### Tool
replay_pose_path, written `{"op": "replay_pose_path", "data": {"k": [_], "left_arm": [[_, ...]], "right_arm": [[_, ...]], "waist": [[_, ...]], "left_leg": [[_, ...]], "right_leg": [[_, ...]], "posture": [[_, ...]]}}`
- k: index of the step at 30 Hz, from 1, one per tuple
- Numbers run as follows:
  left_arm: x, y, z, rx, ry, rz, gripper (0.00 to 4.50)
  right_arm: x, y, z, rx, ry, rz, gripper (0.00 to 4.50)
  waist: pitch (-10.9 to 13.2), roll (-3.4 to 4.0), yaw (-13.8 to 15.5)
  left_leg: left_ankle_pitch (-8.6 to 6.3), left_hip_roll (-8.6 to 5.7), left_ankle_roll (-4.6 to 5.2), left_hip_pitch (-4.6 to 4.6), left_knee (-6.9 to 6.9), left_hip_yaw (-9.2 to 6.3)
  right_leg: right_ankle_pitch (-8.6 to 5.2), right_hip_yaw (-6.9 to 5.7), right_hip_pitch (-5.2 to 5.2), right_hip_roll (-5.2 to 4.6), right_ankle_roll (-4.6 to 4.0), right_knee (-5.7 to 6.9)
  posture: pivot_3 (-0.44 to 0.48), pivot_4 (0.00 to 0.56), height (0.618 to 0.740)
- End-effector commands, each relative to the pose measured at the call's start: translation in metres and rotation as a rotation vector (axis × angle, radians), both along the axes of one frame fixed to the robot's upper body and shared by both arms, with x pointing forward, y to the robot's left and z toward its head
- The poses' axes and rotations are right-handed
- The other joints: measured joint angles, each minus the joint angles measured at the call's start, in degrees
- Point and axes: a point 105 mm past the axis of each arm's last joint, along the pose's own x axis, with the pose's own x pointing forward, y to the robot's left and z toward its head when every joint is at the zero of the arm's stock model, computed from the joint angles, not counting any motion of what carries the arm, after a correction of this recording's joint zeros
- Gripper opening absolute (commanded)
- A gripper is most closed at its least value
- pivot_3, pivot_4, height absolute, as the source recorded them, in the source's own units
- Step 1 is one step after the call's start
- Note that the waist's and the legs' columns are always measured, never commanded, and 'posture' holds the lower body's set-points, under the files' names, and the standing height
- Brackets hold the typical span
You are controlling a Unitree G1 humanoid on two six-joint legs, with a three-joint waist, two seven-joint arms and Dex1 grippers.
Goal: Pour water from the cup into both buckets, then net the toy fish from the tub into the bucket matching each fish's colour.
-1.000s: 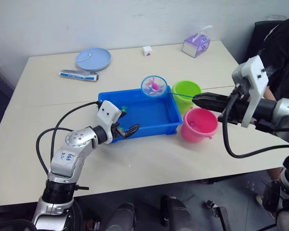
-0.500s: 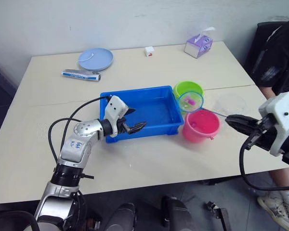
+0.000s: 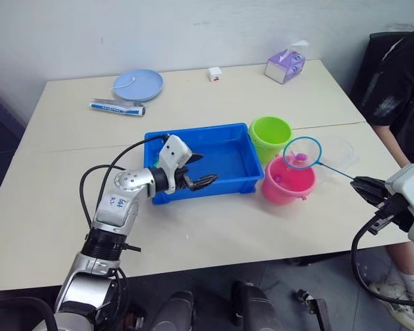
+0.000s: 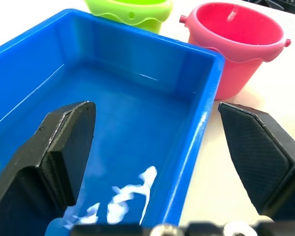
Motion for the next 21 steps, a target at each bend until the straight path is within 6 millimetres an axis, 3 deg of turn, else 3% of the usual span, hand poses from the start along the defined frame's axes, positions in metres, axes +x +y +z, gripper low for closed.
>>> {"op": "replay_pose_path", "data": {"k": [1, 13, 21], "left_arm": [[-0.002, -0.003, 0.012, -0.002, -0.051, -0.019, 4.3], [-0.006, 0.0, 0.013, -0.005, -0.049, 0.001, 4.3], [-0.007, 0.0, 0.014, -0.007, -0.047, 0.007, 4.3]], "right_arm": [[0.004, -0.003, 0.003, -0.123, -0.078, 0.013, 0.76], [0.01, -0.016, -0.019, -0.593, -0.187, 0.122, 0.76], [0.007, -0.008, -0.021, -0.824, -0.288, 0.244, 0.76]], "waist": [[0.0, 0.0, -0.03], [0.0, -0.01, -0.07], [0.0, -0.01, -0.2]], "left_leg": [[0.0, 0.0, 0.0, 0.0, 0.0, 0.0], [0.0, -0.03, 0.0, 0.03, 0.03, 0.04], [0.0, -0.02, -0.01, 0.06, 0.03, 0.07]], "right_leg": [[0.0, 0.0, 0.0, 0.0, 0.0, 0.01], [0.0, -0.02, 0.02, 0.02, 0.0, 0.03], [0.0, -0.01, 0.02, 0.05, 0.0, 0.06]], "posture": [[0.0, 0.15, 0.74], [0.0, 0.15, 0.74], [0.0, 0.15, 0.74]]}}
